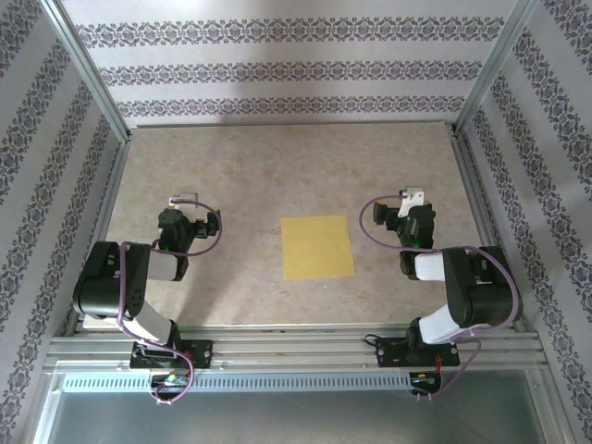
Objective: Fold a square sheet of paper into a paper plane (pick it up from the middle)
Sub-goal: Move the square sheet of paper to the center of the table.
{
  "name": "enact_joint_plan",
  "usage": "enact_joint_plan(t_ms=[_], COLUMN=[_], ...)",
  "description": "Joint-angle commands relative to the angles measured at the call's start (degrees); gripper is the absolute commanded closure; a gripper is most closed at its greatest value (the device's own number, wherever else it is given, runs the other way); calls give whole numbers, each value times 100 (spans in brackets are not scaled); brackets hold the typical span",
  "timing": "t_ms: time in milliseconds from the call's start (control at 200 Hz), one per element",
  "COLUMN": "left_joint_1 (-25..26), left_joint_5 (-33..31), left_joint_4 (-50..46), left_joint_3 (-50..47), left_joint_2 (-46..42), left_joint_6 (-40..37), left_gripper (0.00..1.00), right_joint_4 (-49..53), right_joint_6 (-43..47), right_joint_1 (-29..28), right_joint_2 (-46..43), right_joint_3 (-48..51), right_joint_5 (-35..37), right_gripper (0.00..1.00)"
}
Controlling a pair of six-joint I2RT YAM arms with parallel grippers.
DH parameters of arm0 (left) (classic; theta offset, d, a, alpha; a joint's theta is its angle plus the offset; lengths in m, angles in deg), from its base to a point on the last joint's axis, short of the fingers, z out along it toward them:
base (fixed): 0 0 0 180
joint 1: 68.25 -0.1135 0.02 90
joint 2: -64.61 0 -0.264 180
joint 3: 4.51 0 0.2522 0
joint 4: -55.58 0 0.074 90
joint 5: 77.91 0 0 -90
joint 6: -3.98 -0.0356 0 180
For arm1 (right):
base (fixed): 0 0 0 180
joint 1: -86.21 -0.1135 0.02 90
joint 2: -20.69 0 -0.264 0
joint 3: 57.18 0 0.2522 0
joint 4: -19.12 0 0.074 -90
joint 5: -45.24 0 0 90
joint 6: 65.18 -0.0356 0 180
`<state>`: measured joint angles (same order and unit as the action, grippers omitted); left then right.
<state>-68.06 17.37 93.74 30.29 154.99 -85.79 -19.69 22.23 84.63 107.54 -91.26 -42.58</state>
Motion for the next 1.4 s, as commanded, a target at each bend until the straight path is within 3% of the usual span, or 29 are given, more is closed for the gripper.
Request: enact_joint_plan(t_ms=[0, 550, 675, 765, 854, 1059, 1199, 1304, 1394], left_joint_1=[-98, -99, -98, -98, -98, -97, -98, -98, -98], left_joint_5=[-132, -159, -370, -627, -745, -1081, -859, -587, -207], left_joint_4=[207, 177, 569, 553, -83, -1879, -3990, -4401, -4490], left_joint_3=[141, 146, -76, -263, -212, 399, 1260, 1378, 1329], left_joint_2=[91, 75, 7, -435, -1101, -2461, -2824, -2818, -2714], left_joint_6=[-31, -32, 44, 131, 169, 1177, 2185, 2718, 3100], left_gripper=[1, 1, 1, 1, 1, 1, 1, 1, 1], right_joint_4=[-183, -165, -82, 791, 1916, 5019, 6256, 6454, 6480], right_joint_6=[64, 65, 159, 294, 373, -837, -2002, -2765, -3278], right_joint_1=[53, 56, 21, -167, -480, -887, -1011, -1089, -1302], right_joint_2=[76, 71, -87, -669, -1216, -1603, -1484, -1280, -1054], right_joint_3=[-113, -117, -117, -331, -726, -2248, -2809, -2800, -2707], right_joint_5=[82, 87, -62, 301, 839, 899, -14, -1103, -1465], right_gripper=[2, 2, 2, 2, 2, 2, 2, 2, 2])
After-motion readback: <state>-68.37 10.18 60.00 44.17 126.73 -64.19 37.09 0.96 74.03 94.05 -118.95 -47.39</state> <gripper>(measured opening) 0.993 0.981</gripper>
